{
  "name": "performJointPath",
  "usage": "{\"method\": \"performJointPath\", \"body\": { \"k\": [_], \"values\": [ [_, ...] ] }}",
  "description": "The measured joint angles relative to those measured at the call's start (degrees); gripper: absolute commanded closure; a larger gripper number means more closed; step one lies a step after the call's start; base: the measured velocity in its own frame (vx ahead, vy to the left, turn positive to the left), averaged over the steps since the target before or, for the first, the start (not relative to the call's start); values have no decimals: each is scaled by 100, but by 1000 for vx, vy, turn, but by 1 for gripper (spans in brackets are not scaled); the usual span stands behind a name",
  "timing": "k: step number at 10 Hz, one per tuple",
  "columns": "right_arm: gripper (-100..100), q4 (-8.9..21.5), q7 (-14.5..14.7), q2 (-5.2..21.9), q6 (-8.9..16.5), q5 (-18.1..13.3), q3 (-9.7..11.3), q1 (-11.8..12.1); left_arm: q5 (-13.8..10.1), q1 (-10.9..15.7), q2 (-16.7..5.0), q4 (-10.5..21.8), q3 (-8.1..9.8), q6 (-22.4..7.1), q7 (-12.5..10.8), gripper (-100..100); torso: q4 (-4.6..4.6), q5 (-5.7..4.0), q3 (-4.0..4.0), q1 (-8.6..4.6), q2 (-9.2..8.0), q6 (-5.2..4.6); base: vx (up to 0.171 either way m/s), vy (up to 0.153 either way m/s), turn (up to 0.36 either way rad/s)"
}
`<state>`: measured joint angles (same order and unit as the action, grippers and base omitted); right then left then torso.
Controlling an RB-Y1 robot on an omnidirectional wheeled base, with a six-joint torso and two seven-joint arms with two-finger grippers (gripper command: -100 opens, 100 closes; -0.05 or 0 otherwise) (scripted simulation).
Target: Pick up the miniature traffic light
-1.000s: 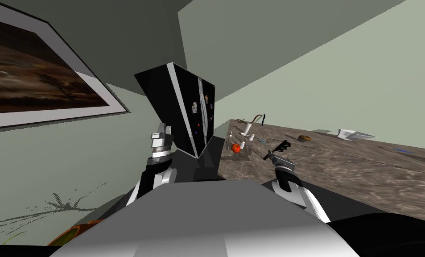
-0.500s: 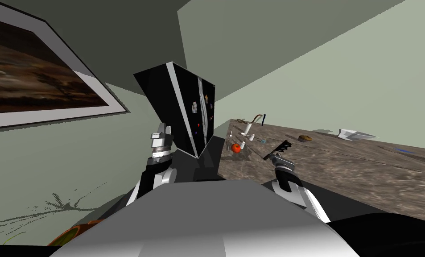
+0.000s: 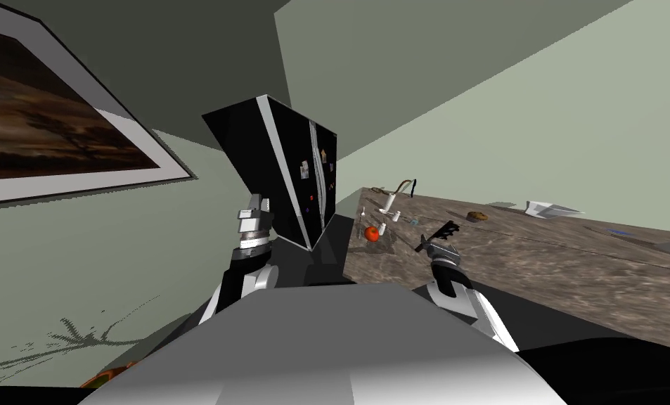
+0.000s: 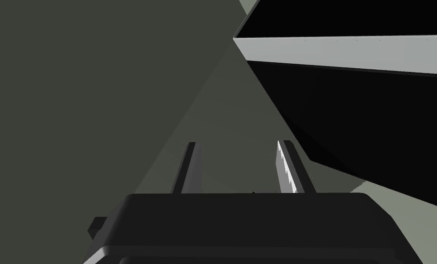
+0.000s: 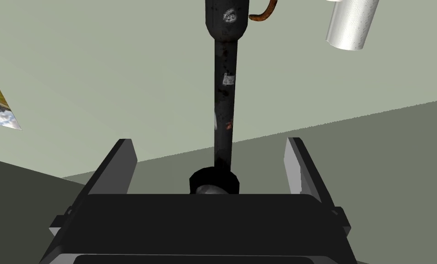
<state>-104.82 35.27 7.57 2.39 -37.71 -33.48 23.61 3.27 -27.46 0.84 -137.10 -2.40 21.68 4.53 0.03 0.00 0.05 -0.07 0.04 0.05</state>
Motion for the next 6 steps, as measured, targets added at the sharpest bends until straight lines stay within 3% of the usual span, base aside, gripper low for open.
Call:
{"method": "performJointPath", "body": {
  "k": [2, 6],
  "values": [
    [-100, 312, 147, 31, -61, 40, 14, -284, 0, 1, 0, 0, 0, 0, 0, 0, -2, 0, -4, 0, -6, 2, -34, 34, -72],
    [-100, 1032, 482, 367, -284, 296, 14, -868, 0, 0, 0, 0, 0, 0, 0, 0, -2, 1, -5, -1, -9, -1, -39, 30, -74]
  ]
}}
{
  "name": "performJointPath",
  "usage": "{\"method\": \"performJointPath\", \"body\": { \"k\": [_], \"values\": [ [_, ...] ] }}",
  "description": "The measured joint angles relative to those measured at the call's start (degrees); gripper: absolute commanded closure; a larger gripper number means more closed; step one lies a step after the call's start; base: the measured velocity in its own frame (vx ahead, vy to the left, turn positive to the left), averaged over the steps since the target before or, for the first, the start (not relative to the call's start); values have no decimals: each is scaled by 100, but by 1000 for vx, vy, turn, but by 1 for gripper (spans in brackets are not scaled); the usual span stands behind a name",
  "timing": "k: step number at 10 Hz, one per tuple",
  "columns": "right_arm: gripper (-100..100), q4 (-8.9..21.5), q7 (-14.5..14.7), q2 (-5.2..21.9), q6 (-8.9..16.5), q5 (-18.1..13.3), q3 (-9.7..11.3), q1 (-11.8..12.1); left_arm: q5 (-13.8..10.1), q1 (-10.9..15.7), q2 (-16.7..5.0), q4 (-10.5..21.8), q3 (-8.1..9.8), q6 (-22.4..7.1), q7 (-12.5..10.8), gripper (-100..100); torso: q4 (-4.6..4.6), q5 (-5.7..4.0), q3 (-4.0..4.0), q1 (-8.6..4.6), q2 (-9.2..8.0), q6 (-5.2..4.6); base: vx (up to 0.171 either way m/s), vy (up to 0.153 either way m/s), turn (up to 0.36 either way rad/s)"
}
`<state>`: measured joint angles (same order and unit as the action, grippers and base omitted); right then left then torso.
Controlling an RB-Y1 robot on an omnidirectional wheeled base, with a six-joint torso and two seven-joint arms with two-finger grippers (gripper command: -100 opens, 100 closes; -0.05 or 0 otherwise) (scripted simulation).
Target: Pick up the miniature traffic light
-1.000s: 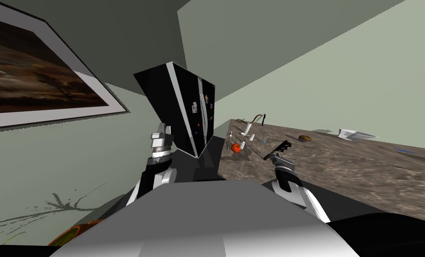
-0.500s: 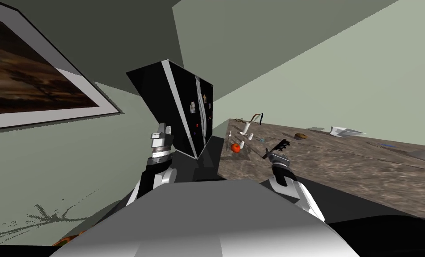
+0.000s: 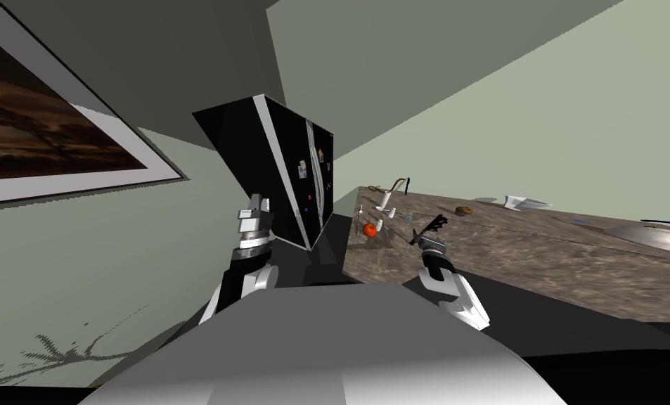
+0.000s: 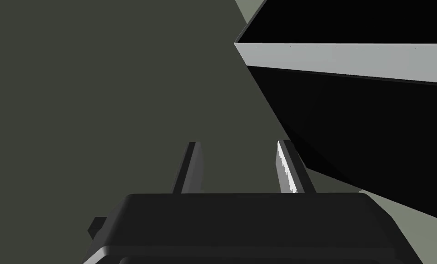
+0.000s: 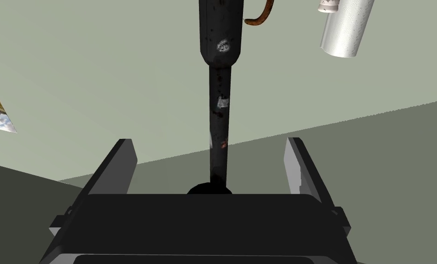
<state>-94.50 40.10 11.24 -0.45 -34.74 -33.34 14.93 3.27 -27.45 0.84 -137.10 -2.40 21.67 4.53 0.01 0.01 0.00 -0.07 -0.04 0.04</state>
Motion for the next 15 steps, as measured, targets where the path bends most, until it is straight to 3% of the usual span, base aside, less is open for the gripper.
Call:
{"method": "performJointPath", "body": {
  "k": [7, 13, 15],
  "values": [
    [-100, 1289, 607, 416, -262, 324, 51, -1169, 0, 1, 0, 0, 0, 0, 0, 0, 0, 1, 0, 4, 0, 3, -35, 28, -60],
    [-100, 2162, 881, 642, -367, 493, 82, -1819, 0, 0, 0, 0, 0, 0, 0, 0, 2, -1, 5, -4, 10, 2, -26, 19, -61],
    [-100, 2586, 1100, 810, -516, 615, 70, -2188, 0, 1, 0, 0, 0, 0, 0, 0, -1, 1, -2, 5, -2, 2, -39, 26, -35]
  ]
}}
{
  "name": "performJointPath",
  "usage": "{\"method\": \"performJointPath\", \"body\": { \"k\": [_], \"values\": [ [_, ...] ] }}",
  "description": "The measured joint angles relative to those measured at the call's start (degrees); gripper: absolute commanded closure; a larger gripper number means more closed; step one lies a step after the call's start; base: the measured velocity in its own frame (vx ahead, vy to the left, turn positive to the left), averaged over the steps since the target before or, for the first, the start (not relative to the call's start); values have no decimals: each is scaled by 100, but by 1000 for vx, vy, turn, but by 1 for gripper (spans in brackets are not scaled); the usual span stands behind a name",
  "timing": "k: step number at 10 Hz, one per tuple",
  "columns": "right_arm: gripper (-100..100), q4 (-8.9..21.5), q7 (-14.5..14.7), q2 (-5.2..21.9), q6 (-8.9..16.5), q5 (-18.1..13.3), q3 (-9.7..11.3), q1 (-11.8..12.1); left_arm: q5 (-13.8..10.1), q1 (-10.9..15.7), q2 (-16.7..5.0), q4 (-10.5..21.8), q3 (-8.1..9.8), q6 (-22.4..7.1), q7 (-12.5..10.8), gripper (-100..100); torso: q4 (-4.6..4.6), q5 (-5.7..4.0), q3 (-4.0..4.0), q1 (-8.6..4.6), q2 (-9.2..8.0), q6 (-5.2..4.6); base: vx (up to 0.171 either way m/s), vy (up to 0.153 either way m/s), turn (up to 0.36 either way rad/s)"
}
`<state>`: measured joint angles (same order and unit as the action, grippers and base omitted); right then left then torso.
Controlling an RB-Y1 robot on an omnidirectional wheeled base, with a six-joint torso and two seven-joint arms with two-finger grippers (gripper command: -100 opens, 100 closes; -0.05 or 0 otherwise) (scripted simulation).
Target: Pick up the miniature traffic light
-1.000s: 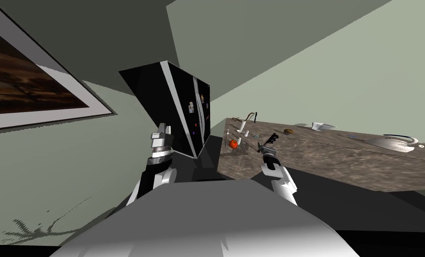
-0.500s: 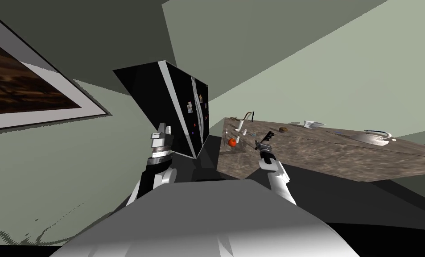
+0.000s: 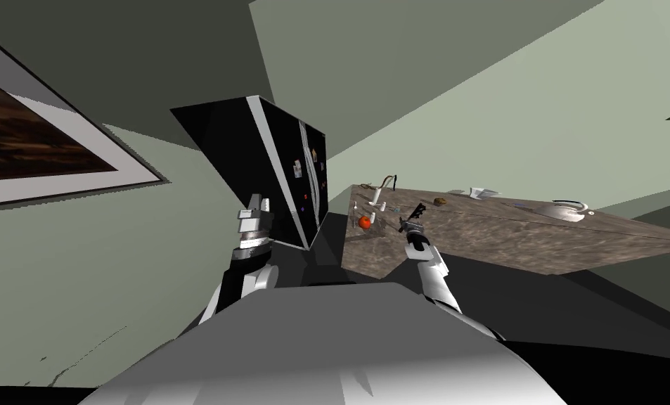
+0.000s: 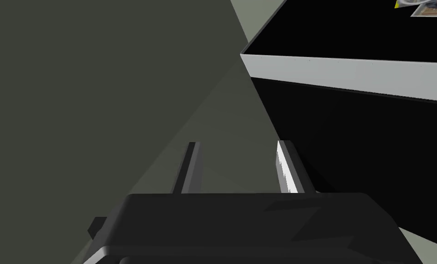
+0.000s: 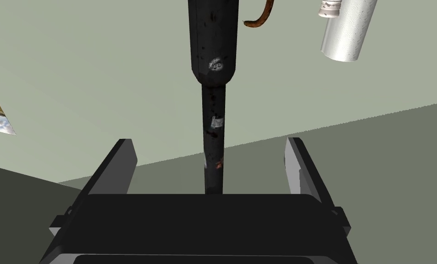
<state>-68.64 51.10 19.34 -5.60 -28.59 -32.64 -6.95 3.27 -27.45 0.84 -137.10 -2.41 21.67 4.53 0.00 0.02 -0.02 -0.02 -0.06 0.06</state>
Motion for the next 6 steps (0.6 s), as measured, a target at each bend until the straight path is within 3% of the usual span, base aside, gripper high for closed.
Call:
{"method": "performJointPath", "body": {
  "k": [1, 4, 6],
  "values": [
    [-100, 101, 17, 15, 21, 23, 29, -61, 0, 0, 0, 0, 0, 0, 0, 0, 1, -1, 3, -5, 5, 0, -42, 30, -144],
    [-100, 655, 277, 209, -98, 157, 33, -559, 0, 0, 0, 0, 0, 0, 0, 0, 1, -1, 3, -4, 6, 1, -43, 25, -60],
    [-100, 790, 433, 387, -102, 313, 116, -787, 0, 0, 0, 0, 0, 0, 0, 0, -1, 0, -1, -2, -2, -1, -35, 22, -60]
  ]
}}
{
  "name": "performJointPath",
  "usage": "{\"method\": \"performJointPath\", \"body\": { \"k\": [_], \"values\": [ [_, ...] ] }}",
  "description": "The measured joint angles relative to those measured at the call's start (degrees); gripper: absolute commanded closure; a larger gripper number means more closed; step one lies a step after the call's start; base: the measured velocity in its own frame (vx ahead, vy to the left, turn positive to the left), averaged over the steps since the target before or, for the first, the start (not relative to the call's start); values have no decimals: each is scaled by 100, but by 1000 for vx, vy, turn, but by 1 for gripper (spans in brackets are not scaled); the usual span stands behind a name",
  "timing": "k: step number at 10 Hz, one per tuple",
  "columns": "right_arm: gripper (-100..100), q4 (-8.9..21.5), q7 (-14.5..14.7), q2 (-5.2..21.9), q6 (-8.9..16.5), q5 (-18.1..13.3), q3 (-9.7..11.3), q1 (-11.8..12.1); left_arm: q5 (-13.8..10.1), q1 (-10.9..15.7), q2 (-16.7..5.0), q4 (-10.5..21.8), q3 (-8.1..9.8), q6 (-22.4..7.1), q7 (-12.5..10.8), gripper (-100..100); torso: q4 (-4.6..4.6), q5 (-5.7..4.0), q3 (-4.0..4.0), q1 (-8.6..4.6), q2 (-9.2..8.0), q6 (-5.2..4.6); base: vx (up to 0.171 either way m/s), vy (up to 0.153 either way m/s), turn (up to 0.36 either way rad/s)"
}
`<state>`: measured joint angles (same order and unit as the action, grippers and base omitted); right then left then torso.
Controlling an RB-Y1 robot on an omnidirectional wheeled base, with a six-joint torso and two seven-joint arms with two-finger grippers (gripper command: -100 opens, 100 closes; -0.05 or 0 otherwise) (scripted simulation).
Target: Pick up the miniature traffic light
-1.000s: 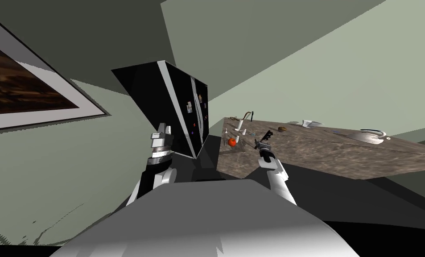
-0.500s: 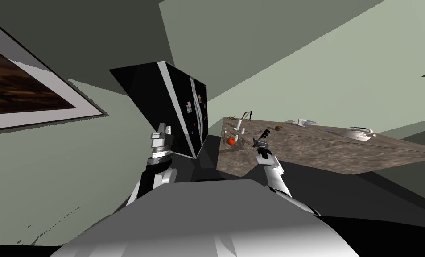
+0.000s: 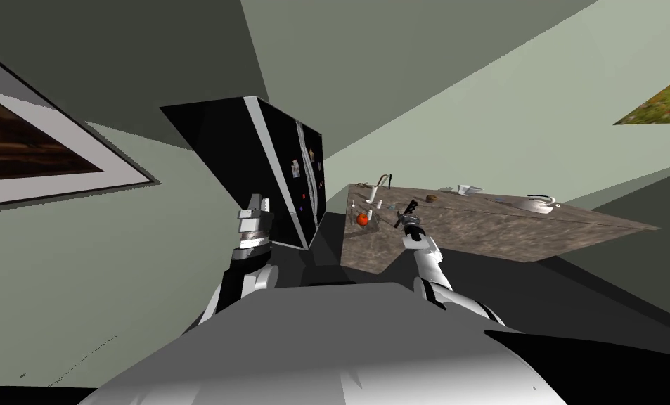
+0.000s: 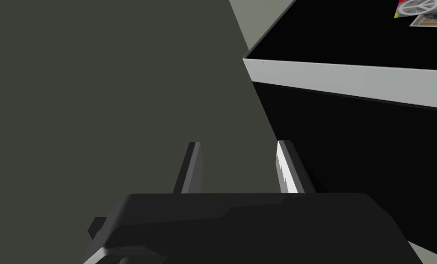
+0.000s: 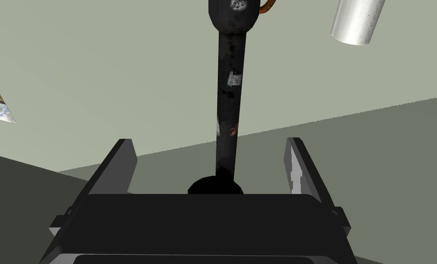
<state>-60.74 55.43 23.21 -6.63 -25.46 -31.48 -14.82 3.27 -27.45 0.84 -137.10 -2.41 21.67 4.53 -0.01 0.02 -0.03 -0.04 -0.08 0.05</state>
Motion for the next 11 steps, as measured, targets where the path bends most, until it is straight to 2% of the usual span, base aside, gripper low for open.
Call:
{"method": "performJointPath", "body": {
  "k": [1, 3, 5, 6, 7, 11],
  "values": [
    [-100, 162, 58, 10, -55, 2, -32, -170, 0, 0, 0, 0, 0, 0, 0, 0, 2, -1, 5, -2, 9, 2, 1, 4, 18],
    [-100, 440, 78, 11, -91, 6, -42, -260, 0, 0, 0, 0, 0, 0, 0, 0, 5, -4, 12, -11, 19, 0, -19, 9, -83],
    [-100, 975, 342, 180, -275, 106, -100, -709, 0, 0, 0, 0, 0, 0, 0, 0, 1, -1, 1, 0, 1, 2, -43, 24, -34],
    [-100, 1128, 366, 208, -270, 128, -72, -796, 0, 0, 0, 0, 0, 0, 0, 0, 2, -1, 4, -2, 7, 1, -6, 6, 7],
    [100, 1142, 363, 210, -262, 131, -67, -801, 0, 0, 0, 0, 0, 0, 0, 0, 3, -2, 7, -6, 13, 0, 0, 0, 0],
    [100, 1137, 351, 205, -271, 138, -68, -807, 0, 0, 0, 0, 0, 0, 0, 0, 10, 1, 15, -9, 21, -4, 0, 1, 3]
  ]
}}
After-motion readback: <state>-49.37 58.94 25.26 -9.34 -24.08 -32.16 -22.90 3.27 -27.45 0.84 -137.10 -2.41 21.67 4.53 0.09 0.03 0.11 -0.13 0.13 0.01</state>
